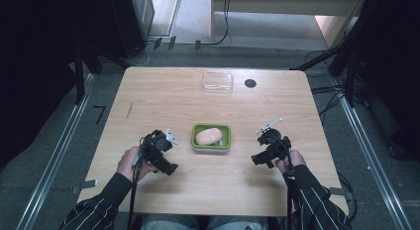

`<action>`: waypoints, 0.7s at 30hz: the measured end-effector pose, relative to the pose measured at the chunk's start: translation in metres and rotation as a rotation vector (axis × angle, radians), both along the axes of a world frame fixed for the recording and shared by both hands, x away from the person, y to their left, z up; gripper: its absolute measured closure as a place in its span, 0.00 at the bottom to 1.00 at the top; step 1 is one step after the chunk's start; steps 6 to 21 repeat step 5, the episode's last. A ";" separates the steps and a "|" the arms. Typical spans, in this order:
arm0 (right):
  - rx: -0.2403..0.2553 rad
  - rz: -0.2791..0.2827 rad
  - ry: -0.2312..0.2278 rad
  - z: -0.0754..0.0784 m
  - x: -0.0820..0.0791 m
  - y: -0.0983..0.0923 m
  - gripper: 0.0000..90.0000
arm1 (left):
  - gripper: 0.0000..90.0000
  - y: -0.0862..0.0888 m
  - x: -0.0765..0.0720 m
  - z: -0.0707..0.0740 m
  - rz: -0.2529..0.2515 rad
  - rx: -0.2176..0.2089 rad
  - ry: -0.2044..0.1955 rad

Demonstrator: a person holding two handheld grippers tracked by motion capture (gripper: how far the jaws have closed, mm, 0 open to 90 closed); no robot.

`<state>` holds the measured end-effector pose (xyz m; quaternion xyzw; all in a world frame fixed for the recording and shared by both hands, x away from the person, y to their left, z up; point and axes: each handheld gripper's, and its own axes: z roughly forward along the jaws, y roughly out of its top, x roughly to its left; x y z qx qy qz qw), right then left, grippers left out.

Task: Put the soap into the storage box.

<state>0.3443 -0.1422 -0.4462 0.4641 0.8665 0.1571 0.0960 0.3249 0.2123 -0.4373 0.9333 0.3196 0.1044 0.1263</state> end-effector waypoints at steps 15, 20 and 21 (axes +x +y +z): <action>-0.001 -0.001 0.000 0.000 0.000 0.000 0.16 | 0.08 -0.001 0.003 -0.003 -0.003 -0.010 0.009; -0.001 -0.001 0.000 0.000 0.000 0.000 0.16 | 0.08 -0.001 0.003 -0.003 -0.003 -0.010 0.009; -0.001 -0.001 0.000 0.000 0.000 0.000 0.16 | 0.08 -0.001 0.003 -0.003 -0.003 -0.010 0.009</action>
